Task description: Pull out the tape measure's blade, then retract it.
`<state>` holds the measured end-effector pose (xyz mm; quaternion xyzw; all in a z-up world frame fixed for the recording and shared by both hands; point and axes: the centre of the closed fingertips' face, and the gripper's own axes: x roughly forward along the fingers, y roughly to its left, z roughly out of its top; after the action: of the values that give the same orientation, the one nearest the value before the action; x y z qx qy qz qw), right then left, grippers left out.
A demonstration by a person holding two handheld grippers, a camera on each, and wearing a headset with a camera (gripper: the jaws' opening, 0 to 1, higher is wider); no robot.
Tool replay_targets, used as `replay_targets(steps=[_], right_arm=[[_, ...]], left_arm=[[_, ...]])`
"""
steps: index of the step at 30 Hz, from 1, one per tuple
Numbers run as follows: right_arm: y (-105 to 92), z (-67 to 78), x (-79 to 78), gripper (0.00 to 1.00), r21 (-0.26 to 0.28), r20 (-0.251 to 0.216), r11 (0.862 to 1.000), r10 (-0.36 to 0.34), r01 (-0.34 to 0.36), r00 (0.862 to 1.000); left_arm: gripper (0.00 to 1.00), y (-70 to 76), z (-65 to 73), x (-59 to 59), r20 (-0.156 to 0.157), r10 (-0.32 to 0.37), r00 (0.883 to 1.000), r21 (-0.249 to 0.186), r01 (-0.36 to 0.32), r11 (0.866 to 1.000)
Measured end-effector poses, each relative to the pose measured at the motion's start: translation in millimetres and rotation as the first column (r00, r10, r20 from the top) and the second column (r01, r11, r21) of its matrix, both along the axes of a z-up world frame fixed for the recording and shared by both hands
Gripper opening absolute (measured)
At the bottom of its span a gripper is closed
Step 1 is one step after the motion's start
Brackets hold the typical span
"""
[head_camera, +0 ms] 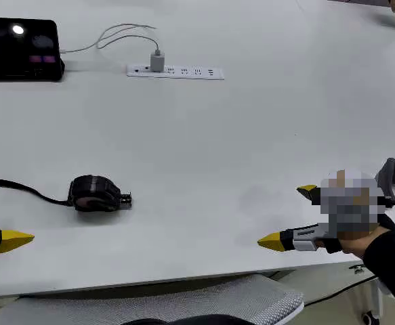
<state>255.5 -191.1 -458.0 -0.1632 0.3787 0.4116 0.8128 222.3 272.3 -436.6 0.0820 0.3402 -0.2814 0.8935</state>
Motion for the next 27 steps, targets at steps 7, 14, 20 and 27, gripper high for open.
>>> replay_targets(steps=[7, 14, 20, 27], right_arm=[[-0.4, 1.7, 4.6, 0.99, 0.002, 0.005, 1.000, 0.005, -0.005, 1.000], [0.7, 3.8, 6.7, 0.99, 0.000, 0.007, 1.000, 0.000, 0.000, 1.000], [1.1, 2.9, 3.1, 0.99, -0.006, 0.010, 1.000, 0.006, -0.006, 1.000], [3.5, 1.0, 5.4, 0.99, -0.014, 0.035, 0.999, 0.038, -0.038, 0.999]], left_arm=[[0.99, -1.4, -0.8, 1.1, -0.006, -0.003, 1.000, 0.005, 0.003, 1.000], [0.99, -1.2, -3.4, 1.8, -0.015, -0.012, 1.000, 0.007, 0.012, 1.000], [0.99, -0.5, -4.2, 5.3, -0.015, -0.014, 1.000, 0.006, 0.015, 1.000], [0.99, -2.9, -5.2, 5.0, -0.029, -0.042, 0.999, 0.008, 0.042, 0.999]])
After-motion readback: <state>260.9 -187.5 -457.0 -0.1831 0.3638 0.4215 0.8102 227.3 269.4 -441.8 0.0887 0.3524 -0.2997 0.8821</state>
